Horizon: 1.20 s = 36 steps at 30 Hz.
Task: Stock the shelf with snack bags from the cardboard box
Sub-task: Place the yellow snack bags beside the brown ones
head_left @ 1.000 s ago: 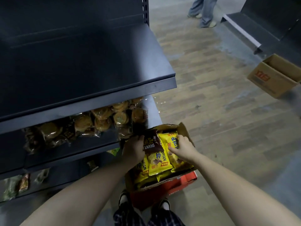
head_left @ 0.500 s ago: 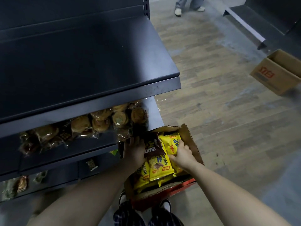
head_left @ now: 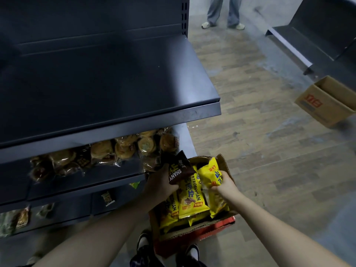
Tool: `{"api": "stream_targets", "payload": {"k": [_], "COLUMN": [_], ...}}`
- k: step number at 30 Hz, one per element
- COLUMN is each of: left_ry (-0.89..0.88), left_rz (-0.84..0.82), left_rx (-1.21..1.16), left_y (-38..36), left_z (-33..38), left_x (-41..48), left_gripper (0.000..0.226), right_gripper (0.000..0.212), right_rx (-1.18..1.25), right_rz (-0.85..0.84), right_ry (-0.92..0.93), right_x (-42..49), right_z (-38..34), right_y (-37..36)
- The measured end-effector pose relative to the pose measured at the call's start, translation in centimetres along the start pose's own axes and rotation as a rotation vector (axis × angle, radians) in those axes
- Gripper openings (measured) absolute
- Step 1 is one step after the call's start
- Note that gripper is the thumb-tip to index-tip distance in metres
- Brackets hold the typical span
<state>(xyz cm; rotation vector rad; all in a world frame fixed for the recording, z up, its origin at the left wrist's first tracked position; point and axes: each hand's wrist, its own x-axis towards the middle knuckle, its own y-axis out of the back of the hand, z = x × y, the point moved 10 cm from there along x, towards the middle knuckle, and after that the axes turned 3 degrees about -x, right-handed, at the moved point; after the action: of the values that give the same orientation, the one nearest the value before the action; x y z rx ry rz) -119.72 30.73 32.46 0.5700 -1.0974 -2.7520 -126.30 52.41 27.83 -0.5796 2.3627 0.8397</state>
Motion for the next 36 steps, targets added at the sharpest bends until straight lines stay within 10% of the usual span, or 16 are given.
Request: {"api": "stream_targets", "payload": {"k": [12, 23, 33, 36], "left_ry": [-0.107, -0.173, -0.374, -0.441], "left_rz": [-0.084, -0.077, 0.226, 0.297], "left_rx": [-0.479, -0.648, -0.906, -0.918], "left_y": [2.9, 5.5, 14.9, 18.0], "left_z": [10.6, 16.1, 21.3, 22.2], "left_x": [-3.0, -7.3, -10.7, -11.9], "left_gripper": [0.051, 0.048, 0.075, 0.052], "right_gripper": [0.058, 0.106, 0.068, 0.069], "right_rx": [0.605, 0.417, 0.463, 0.466], "right_rz": [-0.480, -0.186, 0.221, 0.249], "right_ry": [0.156, 0.305, 0.826, 0.949], "right_x": [-7.1, -11.2, -19.8, -22.5], "right_z": [-9.0, -12.8, -24.8, -27.7], "right_y": [-2.1, 1.8, 7.5, 7.2]}}
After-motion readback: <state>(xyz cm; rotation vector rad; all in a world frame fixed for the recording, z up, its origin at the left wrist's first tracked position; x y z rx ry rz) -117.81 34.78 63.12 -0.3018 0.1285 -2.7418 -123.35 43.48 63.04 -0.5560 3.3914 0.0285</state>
